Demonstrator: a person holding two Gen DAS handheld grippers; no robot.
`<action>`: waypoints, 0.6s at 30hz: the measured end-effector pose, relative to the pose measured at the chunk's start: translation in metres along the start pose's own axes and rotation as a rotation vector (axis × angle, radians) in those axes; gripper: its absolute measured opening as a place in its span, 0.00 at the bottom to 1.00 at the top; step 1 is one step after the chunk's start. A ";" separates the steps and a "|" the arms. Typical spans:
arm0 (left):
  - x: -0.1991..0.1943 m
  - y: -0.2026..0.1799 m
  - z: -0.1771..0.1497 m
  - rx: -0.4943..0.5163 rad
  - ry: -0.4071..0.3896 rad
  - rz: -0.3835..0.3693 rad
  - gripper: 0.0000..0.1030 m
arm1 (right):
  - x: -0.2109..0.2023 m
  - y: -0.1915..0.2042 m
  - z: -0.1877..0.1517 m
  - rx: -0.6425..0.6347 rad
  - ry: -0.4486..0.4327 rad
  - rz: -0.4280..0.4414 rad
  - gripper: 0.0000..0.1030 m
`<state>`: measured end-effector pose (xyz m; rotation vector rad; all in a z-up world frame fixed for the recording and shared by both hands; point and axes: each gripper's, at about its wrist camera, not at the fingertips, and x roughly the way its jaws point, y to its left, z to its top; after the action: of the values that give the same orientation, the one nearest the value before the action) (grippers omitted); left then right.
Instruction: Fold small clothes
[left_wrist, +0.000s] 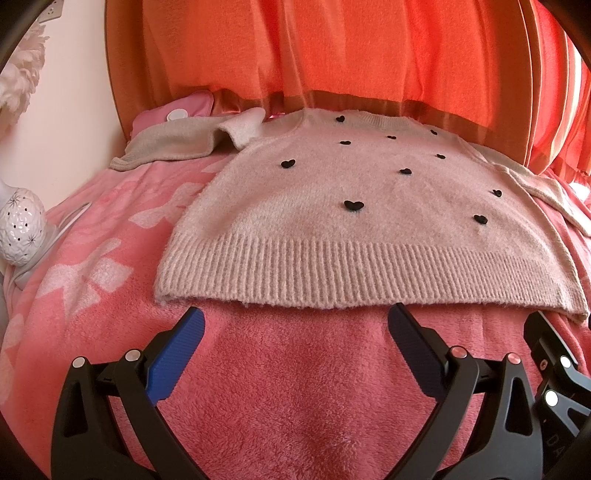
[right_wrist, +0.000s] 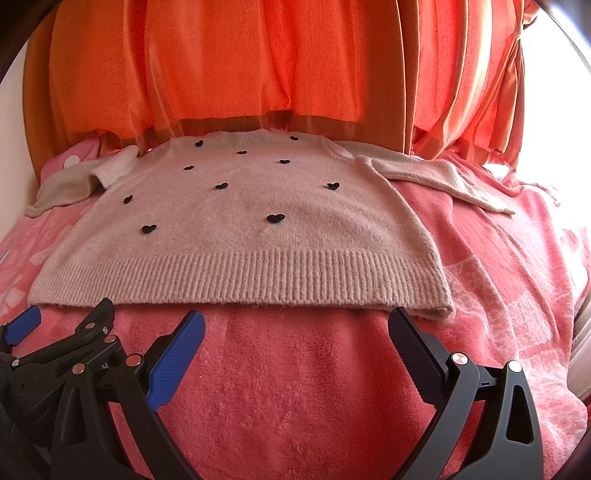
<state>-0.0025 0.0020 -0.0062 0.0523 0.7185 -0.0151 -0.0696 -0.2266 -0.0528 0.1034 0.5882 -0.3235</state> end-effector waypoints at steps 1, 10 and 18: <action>0.000 0.000 -0.001 0.000 0.001 0.000 0.94 | 0.000 0.000 0.000 0.000 0.001 0.000 0.95; -0.018 0.020 0.044 -0.061 0.010 -0.131 0.95 | -0.015 -0.067 0.065 0.125 -0.017 0.110 0.95; 0.039 0.029 0.133 -0.228 0.019 -0.123 0.95 | 0.117 -0.270 0.144 0.502 0.073 0.053 0.95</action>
<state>0.1151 0.0243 0.0693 -0.2097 0.7372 -0.0504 0.0095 -0.5402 -0.0006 0.6151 0.5648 -0.4118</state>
